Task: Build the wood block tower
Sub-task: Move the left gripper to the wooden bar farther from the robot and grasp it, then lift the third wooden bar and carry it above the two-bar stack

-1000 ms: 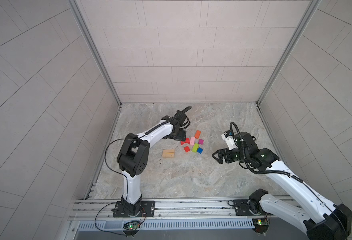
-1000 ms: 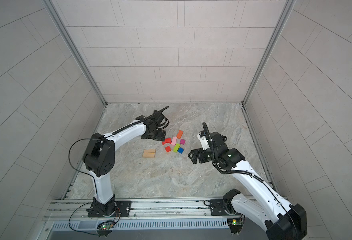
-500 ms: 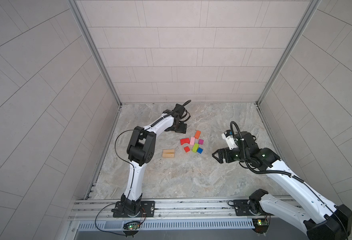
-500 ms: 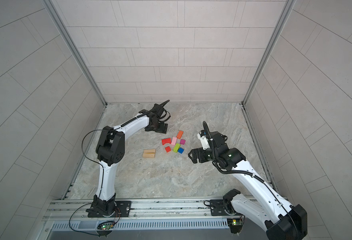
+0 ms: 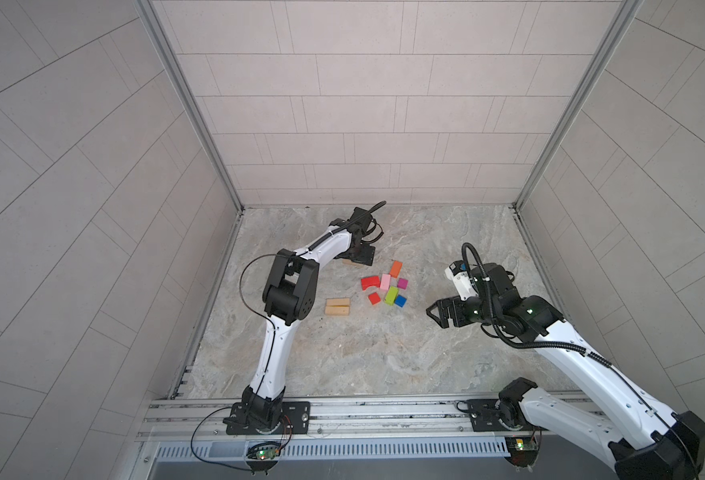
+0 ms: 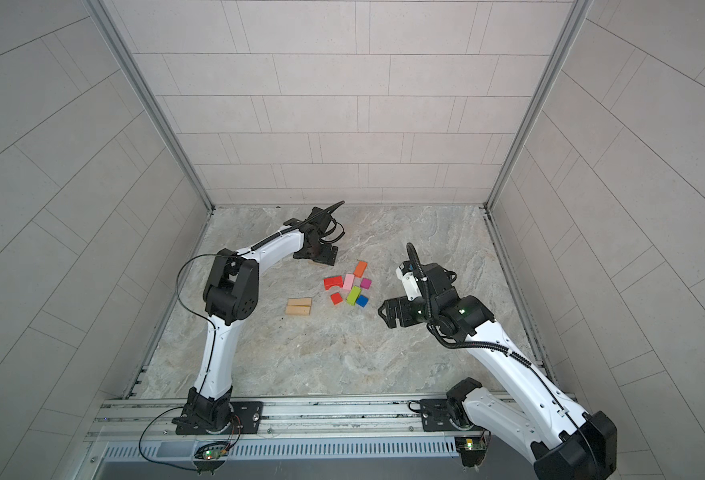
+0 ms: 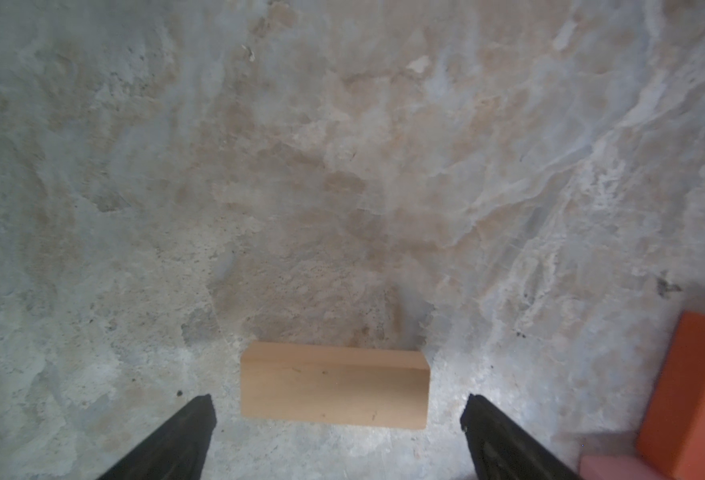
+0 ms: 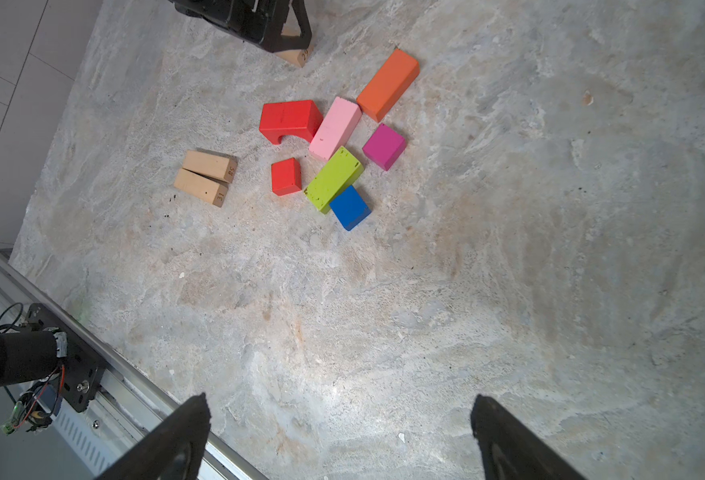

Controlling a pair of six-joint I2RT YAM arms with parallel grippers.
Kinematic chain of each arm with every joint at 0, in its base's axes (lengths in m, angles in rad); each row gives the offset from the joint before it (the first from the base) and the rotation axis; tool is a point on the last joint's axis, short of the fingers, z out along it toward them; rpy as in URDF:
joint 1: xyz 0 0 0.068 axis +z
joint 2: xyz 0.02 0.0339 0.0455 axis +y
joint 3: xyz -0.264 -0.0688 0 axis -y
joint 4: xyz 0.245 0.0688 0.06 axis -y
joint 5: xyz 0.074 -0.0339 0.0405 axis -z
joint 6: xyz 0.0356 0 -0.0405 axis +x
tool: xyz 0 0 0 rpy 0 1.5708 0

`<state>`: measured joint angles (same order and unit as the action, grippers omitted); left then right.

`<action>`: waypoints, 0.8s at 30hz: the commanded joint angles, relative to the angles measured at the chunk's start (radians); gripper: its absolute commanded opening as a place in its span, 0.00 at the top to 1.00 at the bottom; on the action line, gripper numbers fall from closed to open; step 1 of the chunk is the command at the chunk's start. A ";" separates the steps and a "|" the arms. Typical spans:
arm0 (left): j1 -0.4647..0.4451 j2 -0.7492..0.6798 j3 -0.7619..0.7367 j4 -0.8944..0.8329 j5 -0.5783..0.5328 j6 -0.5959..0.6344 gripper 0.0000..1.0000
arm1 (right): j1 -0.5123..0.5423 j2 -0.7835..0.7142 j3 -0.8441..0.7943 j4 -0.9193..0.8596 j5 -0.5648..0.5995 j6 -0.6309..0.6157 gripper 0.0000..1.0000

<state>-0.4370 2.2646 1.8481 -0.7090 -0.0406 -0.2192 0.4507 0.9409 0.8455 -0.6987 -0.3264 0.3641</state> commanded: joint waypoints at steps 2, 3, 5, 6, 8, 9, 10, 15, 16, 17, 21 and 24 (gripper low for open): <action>0.015 0.024 0.023 0.009 -0.010 0.013 0.00 | -0.001 -0.006 0.036 -0.029 0.025 -0.025 0.01; 0.016 0.029 0.024 0.011 -0.012 0.012 0.00 | -0.001 -0.005 0.039 -0.033 0.026 -0.026 0.01; 0.017 0.040 0.029 0.013 -0.003 0.012 0.00 | -0.001 -0.004 0.040 -0.034 0.024 -0.028 0.01; 0.018 0.044 0.031 0.013 0.004 0.012 0.00 | -0.001 -0.004 0.041 -0.034 0.024 -0.028 0.01; 0.018 0.048 0.029 0.017 0.014 0.012 0.00 | -0.001 -0.004 0.040 -0.034 0.024 -0.028 0.01; 0.018 0.050 0.024 0.021 0.017 0.013 0.00 | -0.001 -0.004 0.041 -0.034 0.024 -0.028 0.01; 0.018 0.050 0.021 0.026 0.022 0.013 0.00 | -0.001 -0.004 0.041 -0.034 0.024 -0.029 0.01; 0.017 0.057 0.014 0.033 0.041 0.011 0.01 | -0.001 -0.002 0.045 -0.034 0.025 -0.028 0.01; 0.017 0.058 0.011 0.033 0.041 0.008 0.01 | -0.001 -0.004 0.045 -0.035 0.025 -0.029 0.01; 0.017 0.059 0.008 0.033 0.037 0.005 0.02 | -0.001 -0.004 0.046 -0.035 0.026 -0.028 0.01; 0.017 0.059 0.002 0.029 0.015 -0.013 0.05 | -0.001 -0.010 0.043 -0.037 0.028 -0.026 0.01; 0.017 0.062 0.000 0.029 0.020 -0.013 0.06 | -0.001 -0.016 0.041 -0.041 0.030 -0.026 0.01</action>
<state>-0.4194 2.3009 1.8477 -0.6769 -0.0086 -0.2230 0.4507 0.9413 0.8658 -0.7132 -0.3096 0.3473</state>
